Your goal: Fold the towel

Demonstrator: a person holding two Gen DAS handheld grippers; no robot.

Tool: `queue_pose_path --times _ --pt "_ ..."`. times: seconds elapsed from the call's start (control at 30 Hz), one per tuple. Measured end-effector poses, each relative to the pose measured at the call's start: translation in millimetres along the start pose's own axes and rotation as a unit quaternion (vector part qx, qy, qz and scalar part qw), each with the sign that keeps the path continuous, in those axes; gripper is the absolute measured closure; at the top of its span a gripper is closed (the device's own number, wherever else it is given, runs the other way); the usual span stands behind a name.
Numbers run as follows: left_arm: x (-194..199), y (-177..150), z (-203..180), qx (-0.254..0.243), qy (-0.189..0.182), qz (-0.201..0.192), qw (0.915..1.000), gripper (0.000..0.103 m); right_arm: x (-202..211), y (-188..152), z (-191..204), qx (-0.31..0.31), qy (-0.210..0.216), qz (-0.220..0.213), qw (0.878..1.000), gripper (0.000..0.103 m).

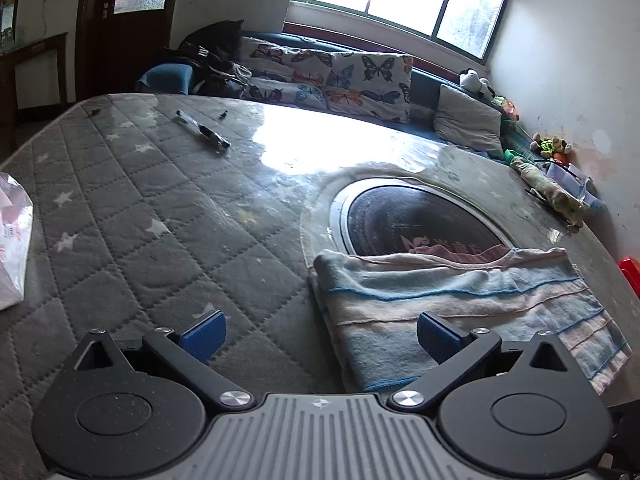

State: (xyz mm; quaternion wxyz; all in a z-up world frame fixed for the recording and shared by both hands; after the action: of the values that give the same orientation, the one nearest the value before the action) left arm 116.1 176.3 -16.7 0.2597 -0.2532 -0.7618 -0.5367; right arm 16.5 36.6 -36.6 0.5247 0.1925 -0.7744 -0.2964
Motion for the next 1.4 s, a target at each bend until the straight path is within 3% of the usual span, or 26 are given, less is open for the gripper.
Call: queue_pose_path --times 0.13,0.47,0.6,0.7,0.9,1.0,1.2,1.4 --pt "-6.2 0.0 -1.5 0.032 -0.019 0.022 0.9991 0.000 10.1 1.7 -9.6 -0.036 0.005 -0.016 0.999 0.094" --pt "-16.9 8.7 3.2 0.144 -0.059 0.066 0.9856 0.004 53.0 0.9 -40.4 -0.096 0.010 -0.068 0.993 0.098" --pt "-19.4 11.1 2.2 0.174 -0.069 0.074 0.9796 0.011 68.3 -2.6 -54.5 -0.113 0.007 -0.087 0.990 0.098" --pt "-22.2 12.2 -0.7 0.191 -0.071 0.080 0.9757 0.024 77.2 -5.4 -60.4 -0.121 0.006 -0.099 0.988 0.098" --pt "-28.0 13.6 -2.8 0.245 -0.091 0.085 0.9616 0.075 88.2 -10.9 -66.0 -0.132 0.004 -0.119 0.984 0.099" --pt "-23.0 19.3 -7.0 0.260 -0.095 0.075 0.9579 0.079 92.7 -16.2 -73.8 -0.144 0.002 -0.129 0.981 0.099" --pt "-8.3 41.4 -41.5 0.235 -0.096 0.051 0.9659 0.083 109.1 -35.0 -95.1 -0.183 -0.018 -0.158 0.970 0.099" --pt "-10.0 65.0 -107.8 0.178 -0.112 0.040 0.9768 0.085 140.1 -70.2 -120.5 -0.239 -0.062 -0.185 0.951 0.099"
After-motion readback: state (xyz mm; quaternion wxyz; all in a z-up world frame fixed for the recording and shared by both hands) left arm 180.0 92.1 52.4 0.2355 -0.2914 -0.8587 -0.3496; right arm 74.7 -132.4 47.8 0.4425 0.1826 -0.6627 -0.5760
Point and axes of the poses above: each gripper's, at about its wrist camera, not at the fingertips, and x roughly against the way its jaws point, z to its left, y to its top, the point moved 3 cm from there along -x, roughly the way its jaws point, and after that the axes turned 4 degrees about x, right-handed, at the moved point
